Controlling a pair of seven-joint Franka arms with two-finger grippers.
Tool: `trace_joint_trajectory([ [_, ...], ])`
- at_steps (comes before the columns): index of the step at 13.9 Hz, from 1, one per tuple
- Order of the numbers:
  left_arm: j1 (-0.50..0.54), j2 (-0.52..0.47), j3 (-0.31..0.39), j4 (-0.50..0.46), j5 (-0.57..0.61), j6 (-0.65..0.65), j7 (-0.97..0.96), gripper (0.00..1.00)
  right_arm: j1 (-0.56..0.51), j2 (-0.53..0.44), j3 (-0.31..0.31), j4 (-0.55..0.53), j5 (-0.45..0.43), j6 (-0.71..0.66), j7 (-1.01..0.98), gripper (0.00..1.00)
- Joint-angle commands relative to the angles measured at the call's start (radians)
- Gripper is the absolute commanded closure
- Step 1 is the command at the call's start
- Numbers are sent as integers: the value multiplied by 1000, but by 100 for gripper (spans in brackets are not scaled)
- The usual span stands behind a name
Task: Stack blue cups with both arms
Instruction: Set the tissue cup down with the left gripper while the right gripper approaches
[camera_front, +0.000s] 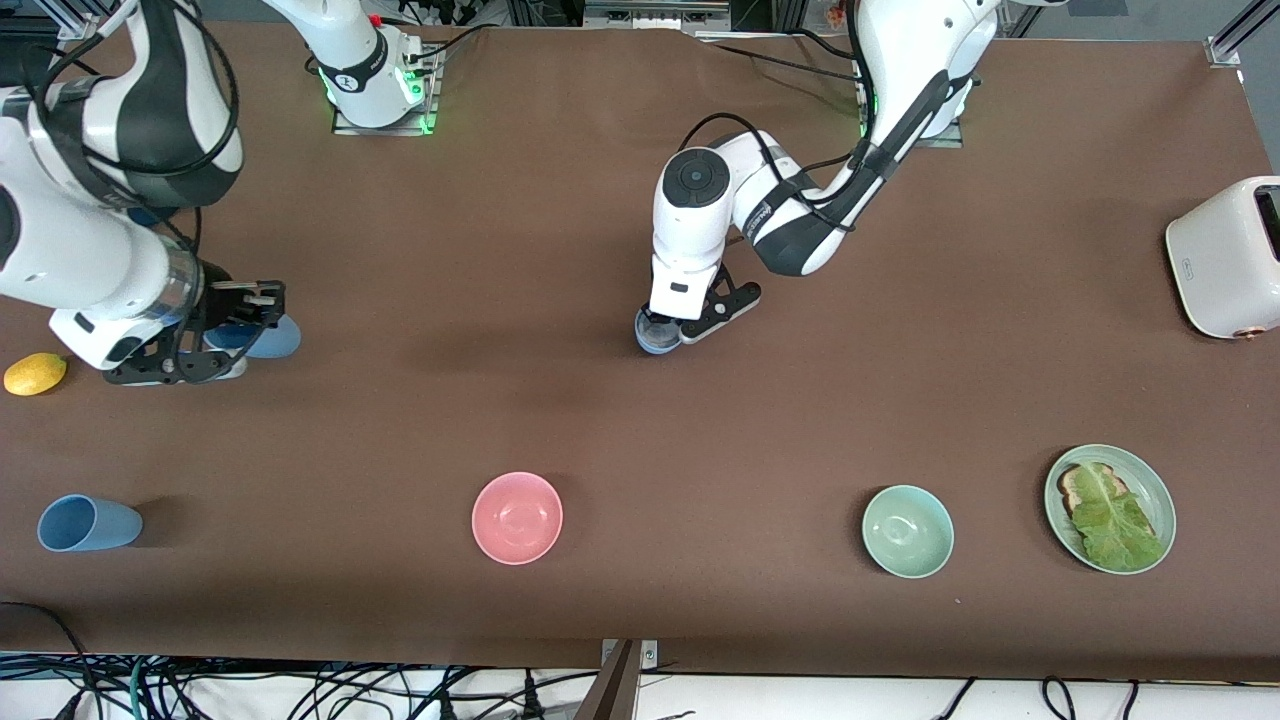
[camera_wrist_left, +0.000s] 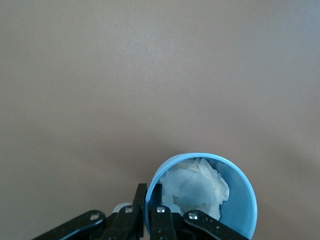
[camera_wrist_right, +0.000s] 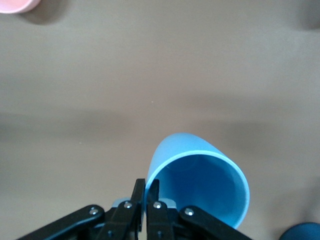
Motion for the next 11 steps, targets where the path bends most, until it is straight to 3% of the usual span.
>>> trace_joint_trajectory([
  [1,-19,55,12,61,59,-27,-39,100,30,10,-5,30,12,-28,68,100],
  [10,-45,85,35,95,96,-27,-67,99,133,13,-3,59,21,-66,266,100],
  [11,-45,84,35,95,102,-27,-67,79,138,13,-3,67,23,-74,278,100],
])
